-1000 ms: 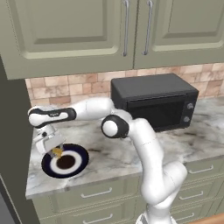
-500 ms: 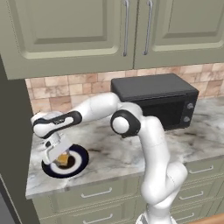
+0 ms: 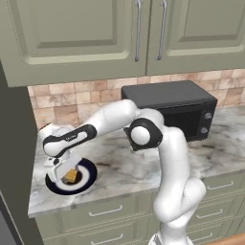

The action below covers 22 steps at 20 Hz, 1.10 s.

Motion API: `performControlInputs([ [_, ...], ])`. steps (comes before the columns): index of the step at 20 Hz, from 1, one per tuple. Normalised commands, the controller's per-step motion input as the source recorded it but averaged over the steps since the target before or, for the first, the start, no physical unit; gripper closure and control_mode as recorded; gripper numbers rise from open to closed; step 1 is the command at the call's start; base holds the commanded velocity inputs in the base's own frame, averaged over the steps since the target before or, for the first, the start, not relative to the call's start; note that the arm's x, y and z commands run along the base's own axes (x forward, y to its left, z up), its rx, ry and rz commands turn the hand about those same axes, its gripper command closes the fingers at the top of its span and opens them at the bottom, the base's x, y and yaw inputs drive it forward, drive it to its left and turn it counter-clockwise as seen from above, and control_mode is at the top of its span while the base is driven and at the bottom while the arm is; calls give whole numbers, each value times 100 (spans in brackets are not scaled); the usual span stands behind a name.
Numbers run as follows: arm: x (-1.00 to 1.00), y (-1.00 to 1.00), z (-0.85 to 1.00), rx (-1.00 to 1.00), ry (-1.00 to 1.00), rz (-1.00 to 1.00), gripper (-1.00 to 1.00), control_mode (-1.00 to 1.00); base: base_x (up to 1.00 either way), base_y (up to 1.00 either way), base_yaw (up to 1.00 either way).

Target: Take the baked cake out of the oven and place it on the plate for cooling. Then close the oven door.

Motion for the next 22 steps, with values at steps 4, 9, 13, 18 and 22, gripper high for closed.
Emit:
performControlInputs([
  [4, 4, 4, 30, 0, -6, -3, -100, -100, 0, 0, 0],
  [9, -29, -18, 55, 1, -8, -5, -100, -100, 0, 0, 0],
  [13, -49, -47, 52, 5, -11, -4, -100, -100, 0, 0, 0],
  [18, -82, -80, 70, 12, -23, -5, -100, -100, 0, 0, 0],
  [22, -22, -95, 83, 19, -15, -12, -100, -100, 0, 0, 0],
])
